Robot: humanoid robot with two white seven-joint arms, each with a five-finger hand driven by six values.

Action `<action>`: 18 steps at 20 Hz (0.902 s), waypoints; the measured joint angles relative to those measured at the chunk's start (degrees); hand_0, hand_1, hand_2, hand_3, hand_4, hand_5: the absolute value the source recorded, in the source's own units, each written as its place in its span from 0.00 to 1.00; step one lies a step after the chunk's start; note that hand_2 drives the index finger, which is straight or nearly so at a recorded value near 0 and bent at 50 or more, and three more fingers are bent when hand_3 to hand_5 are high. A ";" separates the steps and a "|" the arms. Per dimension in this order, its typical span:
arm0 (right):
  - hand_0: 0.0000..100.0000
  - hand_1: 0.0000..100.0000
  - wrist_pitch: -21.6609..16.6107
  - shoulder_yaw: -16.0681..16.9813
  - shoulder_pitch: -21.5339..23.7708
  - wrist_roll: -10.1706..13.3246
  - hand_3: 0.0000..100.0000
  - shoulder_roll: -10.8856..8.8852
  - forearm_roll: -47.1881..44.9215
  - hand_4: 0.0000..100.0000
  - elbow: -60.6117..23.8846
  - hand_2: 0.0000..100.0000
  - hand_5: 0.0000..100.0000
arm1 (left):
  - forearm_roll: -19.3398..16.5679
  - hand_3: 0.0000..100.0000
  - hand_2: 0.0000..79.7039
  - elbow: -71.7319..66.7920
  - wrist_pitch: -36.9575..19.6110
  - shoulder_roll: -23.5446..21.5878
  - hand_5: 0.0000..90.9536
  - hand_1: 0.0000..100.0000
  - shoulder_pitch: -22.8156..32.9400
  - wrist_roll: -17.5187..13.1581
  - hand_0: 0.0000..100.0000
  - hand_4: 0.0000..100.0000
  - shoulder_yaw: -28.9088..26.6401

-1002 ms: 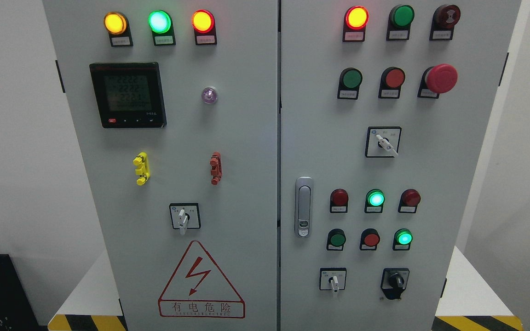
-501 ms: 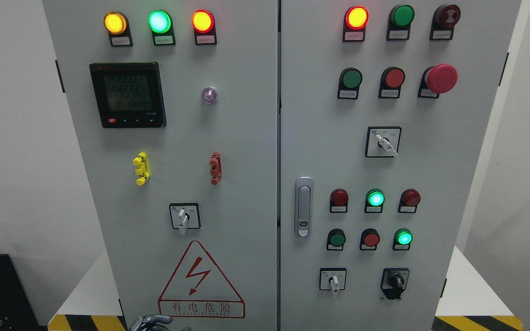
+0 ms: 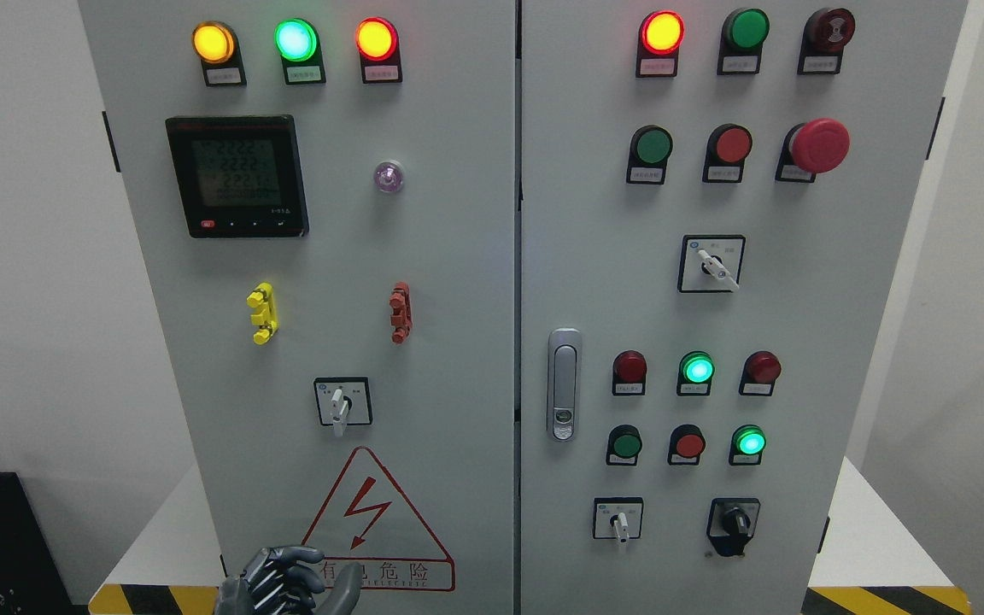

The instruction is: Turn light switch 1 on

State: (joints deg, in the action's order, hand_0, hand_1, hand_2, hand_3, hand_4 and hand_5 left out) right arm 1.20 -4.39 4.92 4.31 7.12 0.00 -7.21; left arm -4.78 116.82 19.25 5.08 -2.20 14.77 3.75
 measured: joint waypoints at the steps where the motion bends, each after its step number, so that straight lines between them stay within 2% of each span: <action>1: 0.00 0.00 0.00 0.00 0.00 0.00 0.00 0.00 0.00 0.00 0.00 0.00 0.00 | -0.01 0.82 0.68 0.04 0.49 0.11 0.79 0.78 -0.48 0.13 0.00 0.83 0.09; 10: 0.00 0.00 0.00 0.00 0.00 0.00 0.00 0.00 0.00 0.00 0.00 0.00 0.00 | -0.03 0.81 0.67 0.39 4.07 1.03 0.78 0.79 -4.23 2.55 0.00 0.83 0.53; 18: 0.00 0.00 0.00 0.00 0.00 0.00 0.00 0.00 0.00 0.00 0.00 0.00 0.00 | -0.60 0.79 0.66 0.42 4.58 1.56 0.75 0.78 -6.11 4.87 0.00 0.82 1.12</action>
State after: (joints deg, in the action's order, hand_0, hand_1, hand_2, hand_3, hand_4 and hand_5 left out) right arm 1.20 -4.40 4.92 4.31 7.12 0.00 -7.21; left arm -5.38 117.24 23.83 6.64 -8.31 19.64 4.88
